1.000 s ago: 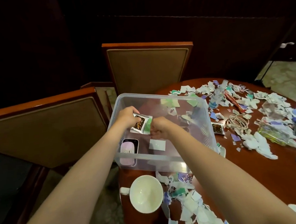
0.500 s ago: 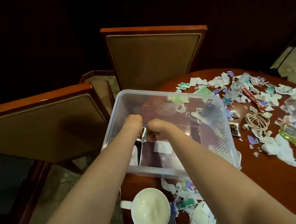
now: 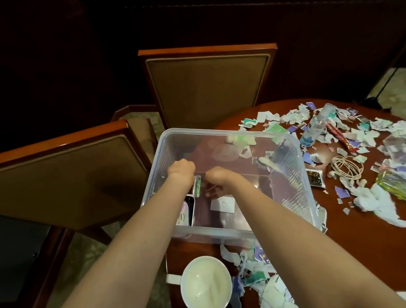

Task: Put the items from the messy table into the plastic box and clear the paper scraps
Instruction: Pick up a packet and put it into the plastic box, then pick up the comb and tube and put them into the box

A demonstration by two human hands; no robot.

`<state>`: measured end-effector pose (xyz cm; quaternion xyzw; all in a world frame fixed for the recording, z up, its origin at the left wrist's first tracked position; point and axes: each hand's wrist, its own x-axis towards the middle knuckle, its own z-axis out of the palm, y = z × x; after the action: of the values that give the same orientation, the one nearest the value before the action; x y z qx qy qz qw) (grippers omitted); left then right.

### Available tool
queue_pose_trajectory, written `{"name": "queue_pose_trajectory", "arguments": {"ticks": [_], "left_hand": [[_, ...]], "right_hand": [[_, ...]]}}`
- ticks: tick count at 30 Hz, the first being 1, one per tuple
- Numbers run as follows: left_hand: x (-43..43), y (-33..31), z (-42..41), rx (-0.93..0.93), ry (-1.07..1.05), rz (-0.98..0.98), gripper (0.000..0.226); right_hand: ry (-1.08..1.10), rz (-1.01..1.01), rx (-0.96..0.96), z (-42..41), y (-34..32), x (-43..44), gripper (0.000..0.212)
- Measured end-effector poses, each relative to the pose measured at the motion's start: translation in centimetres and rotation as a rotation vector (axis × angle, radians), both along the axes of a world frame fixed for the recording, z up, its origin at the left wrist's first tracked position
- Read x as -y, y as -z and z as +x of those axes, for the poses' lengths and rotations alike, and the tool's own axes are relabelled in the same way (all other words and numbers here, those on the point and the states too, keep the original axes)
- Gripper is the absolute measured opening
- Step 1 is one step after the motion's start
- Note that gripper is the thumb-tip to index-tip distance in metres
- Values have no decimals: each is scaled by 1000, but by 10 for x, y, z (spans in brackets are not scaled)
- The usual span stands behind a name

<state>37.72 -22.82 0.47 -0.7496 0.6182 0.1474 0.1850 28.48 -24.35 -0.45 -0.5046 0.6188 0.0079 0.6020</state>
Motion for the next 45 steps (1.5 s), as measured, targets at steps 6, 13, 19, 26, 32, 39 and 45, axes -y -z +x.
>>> {"name": "queue_pose_trajectory", "arguments": {"ticks": [6,13,19,26,32,39,45], "left_hand": [[-18,-14,1,-144,-92,-80,37],[-49,-34,-13,-411,-199,-272,34],[-69,-65,-41,-606,-192,-477,33],[-106,-85,-93,-847,-151,-556,25],[-136,-87,-146,-1021,-61,-517,22],[-161,-69,-206,-1163,-20,-349,21],[-183,-40,-250,-1114,45,-185,30]], "right_hand": [[-43,-94,-2,-24,-24,-11,25],[154,-232,119,-63,-41,-41,32],[326,-382,205,-99,-65,-66,35],[527,-442,320,-145,-87,-105,33],[697,-473,326,-182,-93,-141,37],[846,-402,278,-235,-71,-188,28],[969,-307,221,-273,-37,-233,26]]}}
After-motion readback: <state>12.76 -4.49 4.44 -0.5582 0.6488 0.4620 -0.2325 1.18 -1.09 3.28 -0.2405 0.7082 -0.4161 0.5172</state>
